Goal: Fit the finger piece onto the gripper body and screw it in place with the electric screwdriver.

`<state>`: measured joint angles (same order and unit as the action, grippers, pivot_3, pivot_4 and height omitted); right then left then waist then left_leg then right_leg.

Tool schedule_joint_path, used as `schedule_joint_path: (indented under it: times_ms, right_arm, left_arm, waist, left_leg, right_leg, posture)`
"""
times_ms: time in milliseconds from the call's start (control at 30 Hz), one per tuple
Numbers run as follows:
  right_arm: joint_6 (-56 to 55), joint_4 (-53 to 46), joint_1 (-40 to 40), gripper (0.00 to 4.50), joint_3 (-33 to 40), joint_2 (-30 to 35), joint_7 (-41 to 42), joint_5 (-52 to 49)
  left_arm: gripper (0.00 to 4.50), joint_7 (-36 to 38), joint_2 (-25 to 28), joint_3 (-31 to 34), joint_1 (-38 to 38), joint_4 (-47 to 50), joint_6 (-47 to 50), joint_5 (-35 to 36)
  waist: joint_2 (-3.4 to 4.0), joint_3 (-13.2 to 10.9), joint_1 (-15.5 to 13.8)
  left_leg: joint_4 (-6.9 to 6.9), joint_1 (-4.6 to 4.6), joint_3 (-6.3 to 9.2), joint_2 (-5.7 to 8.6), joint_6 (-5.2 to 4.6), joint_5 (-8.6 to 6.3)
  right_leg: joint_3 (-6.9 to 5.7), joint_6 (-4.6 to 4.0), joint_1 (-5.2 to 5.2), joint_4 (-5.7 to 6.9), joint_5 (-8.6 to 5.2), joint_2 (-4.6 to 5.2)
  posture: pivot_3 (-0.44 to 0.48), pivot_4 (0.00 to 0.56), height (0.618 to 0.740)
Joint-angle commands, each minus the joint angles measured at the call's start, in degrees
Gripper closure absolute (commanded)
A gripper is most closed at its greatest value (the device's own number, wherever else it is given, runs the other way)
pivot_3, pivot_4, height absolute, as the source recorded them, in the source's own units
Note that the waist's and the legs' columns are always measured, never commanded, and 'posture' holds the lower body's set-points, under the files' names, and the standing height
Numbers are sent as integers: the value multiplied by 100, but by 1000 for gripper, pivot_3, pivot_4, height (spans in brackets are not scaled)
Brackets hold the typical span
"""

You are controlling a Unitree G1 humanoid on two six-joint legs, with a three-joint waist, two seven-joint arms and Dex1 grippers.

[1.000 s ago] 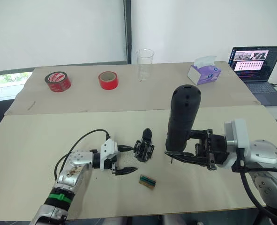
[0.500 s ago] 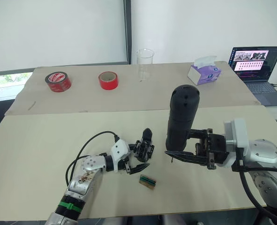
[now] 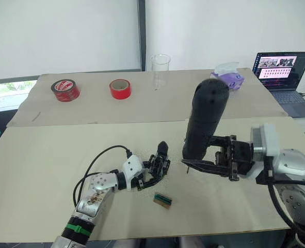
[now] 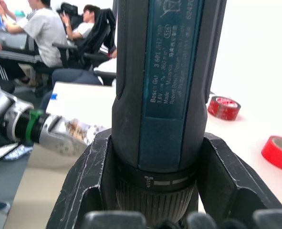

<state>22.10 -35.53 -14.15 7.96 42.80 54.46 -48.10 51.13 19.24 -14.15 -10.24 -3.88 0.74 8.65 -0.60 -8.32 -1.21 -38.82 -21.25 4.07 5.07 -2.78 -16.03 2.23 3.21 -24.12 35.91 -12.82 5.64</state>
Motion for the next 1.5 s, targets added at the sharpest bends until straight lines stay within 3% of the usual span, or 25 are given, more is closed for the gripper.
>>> schedule_joint_path:
  times_ms: [33,300,500,1167,1500]
  right_arm:
    - [181,-146,-567,2584,316,45,-269,-531]
    - [779,187,-2049,2584,160,-277,-961,-1407]
    - [932,353,-2602,2584,-254,-716,-1037,-1367]
    - [658,803,-2594,2584,-1094,-1532,-216,-215]
    - [670,1003,-2611,2584,-1306,-1654,119,110]
  left_arm:
    - [2213,-31,-31,-170,100,-573,-87,-196]
    - [2213,143,-30,-241,19,-806,-226,-161]
    - [2213,131,-49,-275,56,-725,-153,-184]
    - [2213,-110,125,-305,108,372,1091,-89]
    - [2213,-108,151,-273,160,311,1045,-75]
  waist:
    - [11,7,-15]
    - [23,14,-53]
    - [26,16,-61]
    - [25,16,3]
    - [25,15,20]
  left_leg:
    - [0,0,0,0,0,0]
    - [-2,9,0,0,-1,1]
    - [-1,8,0,0,-2,1]
    - [1,5,0,1,-2,-1]
    - [1,4,0,3,-2,-1]
  right_leg:
    - [0,0,0,-1,0,2]
    - [-2,1,9,1,1,6]
    - [-1,0,7,2,1,8]
    - [-3,0,-3,5,1,4]
    - [-4,1,-3,3,1,5]
  posture:
    - [0,150,740]
    - [0,150,740]
    - [0,150,740]
    - [0,150,740]
    - [0,150,740]
